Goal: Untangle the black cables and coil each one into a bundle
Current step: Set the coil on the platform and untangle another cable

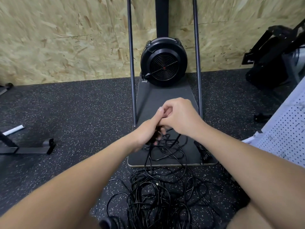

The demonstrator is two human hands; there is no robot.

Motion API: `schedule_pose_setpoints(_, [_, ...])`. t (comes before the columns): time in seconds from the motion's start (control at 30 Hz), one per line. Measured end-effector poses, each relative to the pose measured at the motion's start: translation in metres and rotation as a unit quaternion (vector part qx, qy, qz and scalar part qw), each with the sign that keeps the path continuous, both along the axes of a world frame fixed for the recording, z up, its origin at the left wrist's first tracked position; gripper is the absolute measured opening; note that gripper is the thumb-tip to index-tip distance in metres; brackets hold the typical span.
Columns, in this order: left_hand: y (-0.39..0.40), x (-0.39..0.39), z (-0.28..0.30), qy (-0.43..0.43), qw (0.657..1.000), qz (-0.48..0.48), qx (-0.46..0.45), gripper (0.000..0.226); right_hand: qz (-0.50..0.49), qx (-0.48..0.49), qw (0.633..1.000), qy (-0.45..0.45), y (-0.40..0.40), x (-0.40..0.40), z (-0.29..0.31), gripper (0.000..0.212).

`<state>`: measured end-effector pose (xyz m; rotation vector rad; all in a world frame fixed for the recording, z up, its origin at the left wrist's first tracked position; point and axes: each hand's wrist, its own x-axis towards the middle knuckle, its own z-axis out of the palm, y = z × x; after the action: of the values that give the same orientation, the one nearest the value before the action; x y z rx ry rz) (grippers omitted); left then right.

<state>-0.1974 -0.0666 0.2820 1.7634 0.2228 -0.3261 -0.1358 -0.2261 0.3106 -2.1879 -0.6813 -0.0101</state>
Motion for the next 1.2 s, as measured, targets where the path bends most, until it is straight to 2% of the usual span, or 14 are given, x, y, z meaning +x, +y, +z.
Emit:
schedule_pose_setpoints(0.07, [-0.004,0.0,-0.006,0.002,0.996,-0.001,-0.085,0.076,-0.022,0.034,0.997,0.059,-0.004,0.003,-0.001,0.025])
schedule_pose_setpoints(0.17, [-0.004,0.001,-0.003,-0.003,0.991,-0.002,-0.133,0.067,0.021,0.072,0.99,0.118,-0.014,0.007,-0.002,0.038])
schedule_pose_setpoints(0.23, [0.0,0.003,-0.005,-0.008,0.991,-0.002,-0.132,0.058,0.047,0.109,0.987,0.112,-0.02,0.011,-0.001,0.038])
schedule_pose_setpoints(0.3, [0.003,0.003,-0.004,-0.014,0.991,0.004,-0.133,0.05,0.05,0.135,0.988,0.058,-0.026,0.018,0.001,0.035])
schedule_pose_setpoints(0.37, [0.006,0.004,-0.003,-0.021,0.988,0.016,-0.153,0.044,0.008,0.104,0.994,-0.018,-0.03,0.023,0.0,0.028])
schedule_pose_setpoints(0.43, [0.008,0.004,-0.001,-0.031,0.984,0.022,-0.173,0.04,-0.044,0.047,0.997,-0.032,-0.033,0.027,-0.006,0.022])
schedule_pose_setpoints(0.53, [0.009,0.005,0.003,-0.046,0.981,0.035,-0.183,0.038,0.013,-0.106,0.991,0.079,-0.034,0.031,-0.028,0.015])
schedule_pose_setpoints(0.6, [0.011,0.005,0.005,-0.059,0.981,0.047,-0.178,0.037,0.077,-0.158,0.974,0.143,-0.033,0.028,-0.04,0.01])
schedule_pose_setpoints(0.67, [0.015,0.007,0.004,-0.081,0.982,0.051,-0.164,0.034,0.085,-0.127,0.968,0.2,-0.032,0.024,-0.04,0.014])
schedule_pose_setpoints(0.77, [0.029,0.011,-0.002,-0.13,0.984,0.056,-0.106,0.033,0.037,-0.069,0.98,0.183,-0.033,0.026,-0.024,0.022])
schedule_pose_setpoints(0.87, [0.04,0.012,-0.007,-0.15,0.986,0.06,0.029,0.046,0.009,0.068,0.981,0.18,-0.029,0.022,0.001,0.023])
schedule_pose_setpoints(0.93, [0.033,0.009,-0.013,-0.154,0.985,0.037,0.063,0.046,-0.001,0.152,0.972,0.177,-0.019,0.013,0.013,0.024])
schedule_pose_setpoints(1.07, [0.002,0.003,-0.02,-0.177,0.984,-0.004,0.008,0.031,-0.088,0.196,0.964,0.155,-0.006,0.005,0.017,0.025])
schedule_pose_setpoints(1.2, [-0.011,-0.002,-0.009,-0.173,0.984,-0.025,-0.009,0.023,-0.15,0.268,0.929,0.208,-0.009,0.011,0.016,0.024])
